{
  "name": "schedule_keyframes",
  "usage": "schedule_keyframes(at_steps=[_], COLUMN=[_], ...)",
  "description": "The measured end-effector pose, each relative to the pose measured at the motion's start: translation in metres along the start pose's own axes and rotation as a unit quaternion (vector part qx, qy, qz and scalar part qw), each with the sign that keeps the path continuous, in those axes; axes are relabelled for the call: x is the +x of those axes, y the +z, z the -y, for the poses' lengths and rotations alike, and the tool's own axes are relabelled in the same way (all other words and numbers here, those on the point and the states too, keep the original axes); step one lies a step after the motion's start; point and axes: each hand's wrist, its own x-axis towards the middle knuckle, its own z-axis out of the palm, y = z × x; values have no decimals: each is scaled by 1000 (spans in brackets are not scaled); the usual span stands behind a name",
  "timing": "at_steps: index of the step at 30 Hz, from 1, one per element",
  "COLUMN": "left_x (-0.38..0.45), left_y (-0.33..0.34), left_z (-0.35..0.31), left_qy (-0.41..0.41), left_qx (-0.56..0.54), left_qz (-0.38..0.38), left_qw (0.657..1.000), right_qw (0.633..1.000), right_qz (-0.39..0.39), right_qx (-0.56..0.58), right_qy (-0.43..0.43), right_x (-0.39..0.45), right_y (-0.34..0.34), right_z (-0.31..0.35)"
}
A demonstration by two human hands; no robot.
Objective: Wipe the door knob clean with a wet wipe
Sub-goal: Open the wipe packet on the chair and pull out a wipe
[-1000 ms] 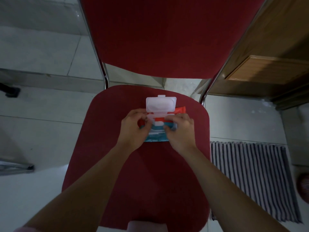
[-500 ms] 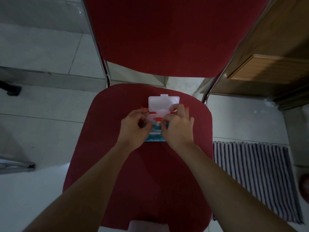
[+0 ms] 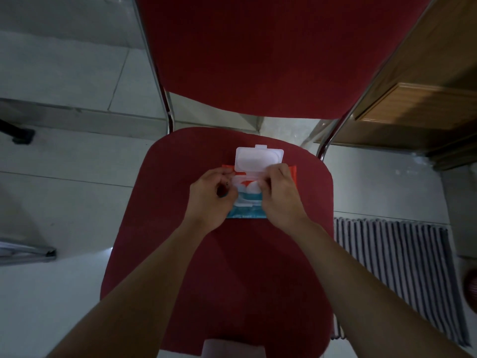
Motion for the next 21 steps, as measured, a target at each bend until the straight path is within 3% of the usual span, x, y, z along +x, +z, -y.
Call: schedule_keyframes(at_steps=[10, 21], left_x=[1, 2], left_y=[-1, 1], left_z=[-2, -4], left_qy=[-4, -3], left_qx=[9, 36], left_qz=[2, 1], left_qw=[1000, 999], right_qw=[998, 927], right_qz=[11, -11], right_qx=[52, 302], right_qy=[16, 223], right_x=[2, 16], right_y=[-1, -7], right_z=[0, 1])
